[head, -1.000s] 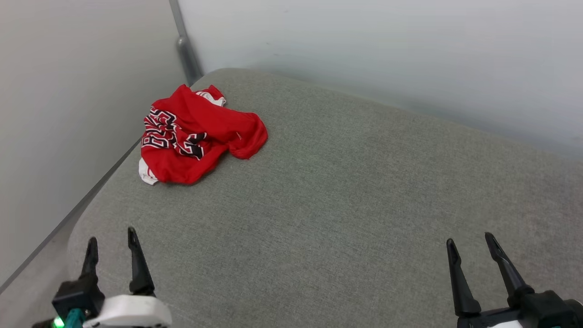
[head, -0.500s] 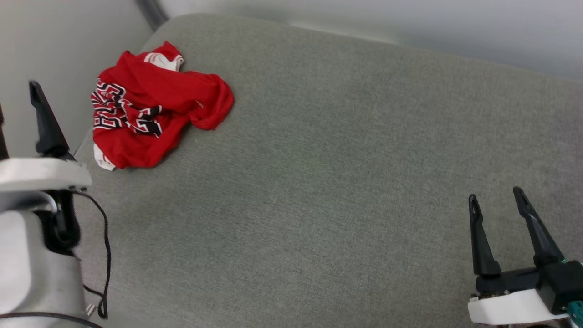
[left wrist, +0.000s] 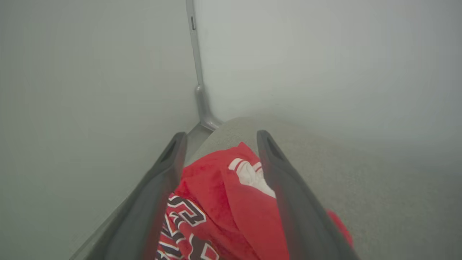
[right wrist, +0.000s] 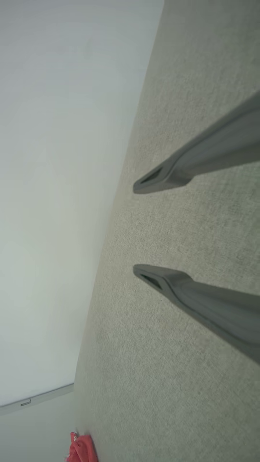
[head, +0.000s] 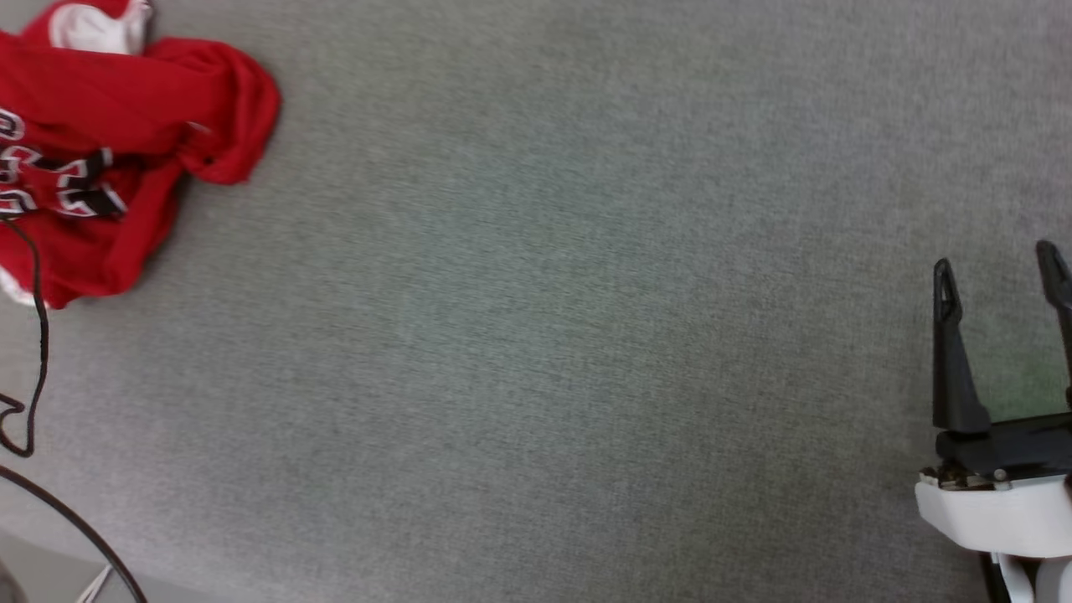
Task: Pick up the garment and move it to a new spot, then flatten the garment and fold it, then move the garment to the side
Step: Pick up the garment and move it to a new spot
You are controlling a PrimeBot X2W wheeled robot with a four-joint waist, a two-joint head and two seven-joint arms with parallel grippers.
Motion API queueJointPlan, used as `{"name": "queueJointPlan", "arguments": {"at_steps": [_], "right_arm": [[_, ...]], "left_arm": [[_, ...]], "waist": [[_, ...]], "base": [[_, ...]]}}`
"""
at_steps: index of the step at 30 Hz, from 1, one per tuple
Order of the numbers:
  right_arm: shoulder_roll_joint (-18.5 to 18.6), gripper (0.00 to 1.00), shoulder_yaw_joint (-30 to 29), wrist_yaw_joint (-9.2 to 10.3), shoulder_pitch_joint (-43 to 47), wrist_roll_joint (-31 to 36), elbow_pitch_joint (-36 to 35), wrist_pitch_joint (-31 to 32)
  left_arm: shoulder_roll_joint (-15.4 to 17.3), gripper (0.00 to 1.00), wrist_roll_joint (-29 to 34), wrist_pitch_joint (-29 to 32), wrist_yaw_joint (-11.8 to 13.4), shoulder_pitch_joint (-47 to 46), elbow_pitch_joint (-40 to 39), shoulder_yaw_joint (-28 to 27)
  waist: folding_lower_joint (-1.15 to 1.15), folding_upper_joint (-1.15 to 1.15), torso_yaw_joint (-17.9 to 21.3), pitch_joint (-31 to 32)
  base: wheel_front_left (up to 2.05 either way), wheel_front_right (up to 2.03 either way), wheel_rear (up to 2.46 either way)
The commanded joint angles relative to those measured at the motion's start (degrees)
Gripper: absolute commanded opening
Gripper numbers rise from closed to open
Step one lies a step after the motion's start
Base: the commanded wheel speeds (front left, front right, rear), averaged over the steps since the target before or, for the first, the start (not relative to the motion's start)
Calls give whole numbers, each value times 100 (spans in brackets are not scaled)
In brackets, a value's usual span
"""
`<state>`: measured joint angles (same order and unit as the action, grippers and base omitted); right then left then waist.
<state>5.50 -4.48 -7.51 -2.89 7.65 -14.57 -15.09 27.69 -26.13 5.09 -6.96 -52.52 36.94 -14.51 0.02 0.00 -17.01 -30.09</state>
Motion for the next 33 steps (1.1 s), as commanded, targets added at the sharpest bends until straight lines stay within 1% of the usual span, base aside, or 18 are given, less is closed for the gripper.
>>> {"name": "queueJointPlan", "arguments": {"at_steps": [1,3,7,10,12,15,17,19,20,21,24,28,33], "right_arm": [[67,100,-7,4,-120,43,-126,-12],[119,100,-5,4,-146,53,-210,-12],[170,100,-33,4,-221,31,-369,-12],[191,100,-53,4,-217,56,-428,-12],[200,100,-64,4,-182,69,-451,-12],[214,100,-90,4,-132,66,-432,-12],[229,100,-84,4,-120,53,-408,-12],[242,100,-70,4,-124,55,-382,-12],[245,100,-63,4,-128,56,-366,-12],[248,100,-55,4,-132,56,-351,-12],[253,100,-33,4,-127,62,-329,-12],[222,100,28,4,-82,47,-251,-12],[130,100,175,4,-69,1,-69,-12]], "left_arm": [[143,100,-133,431,-32,-168,201,193],[249,100,-398,1042,-41,-282,363,480],[574,100,-1060,2031,-35,-306,446,981],[747,100,-1447,2742,-36,-140,493,1394],[779,100,-1785,3164,-37,-53,489,1600],[825,100,-2099,3635,-39,141,492,1907],[810,100,-2253,3758,-38,268,518,2059],[827,100,-2355,3723,-39,314,517,2174],[850,48,-2373,3709,-40,345,501,2248],[885,0,-2406,3652,-40,360,483,2310],[970,0,-2446,3521,-39,325,450,2386],[1229,0,-2457,3114,-38,159,356,2487],[1565,0,-2475,2751,-38,12,-59,2784]], "waist": [[-2,0,215,-354],[-2,0,255,-464],[-2,0,344,-676],[-2,0,401,-801],[-2,0,422,-851],[-2,0,418,-891],[-2,0,416,-899],[-2,0,408,-893],[-2,0,402,-882],[-2,0,391,-864],[-2,0,367,-809],[-2,0,314,-595],[-2,0,278,-165]], "base": [[0,0,0],[0,0,0],[0,0,0],[0,0,0],[0,0,0],[0,0,0],[0,0,0],[0,0,0],[0,0,0],[0,0,0],[0,0,0],[0,0,0],[0,0,0]]}}
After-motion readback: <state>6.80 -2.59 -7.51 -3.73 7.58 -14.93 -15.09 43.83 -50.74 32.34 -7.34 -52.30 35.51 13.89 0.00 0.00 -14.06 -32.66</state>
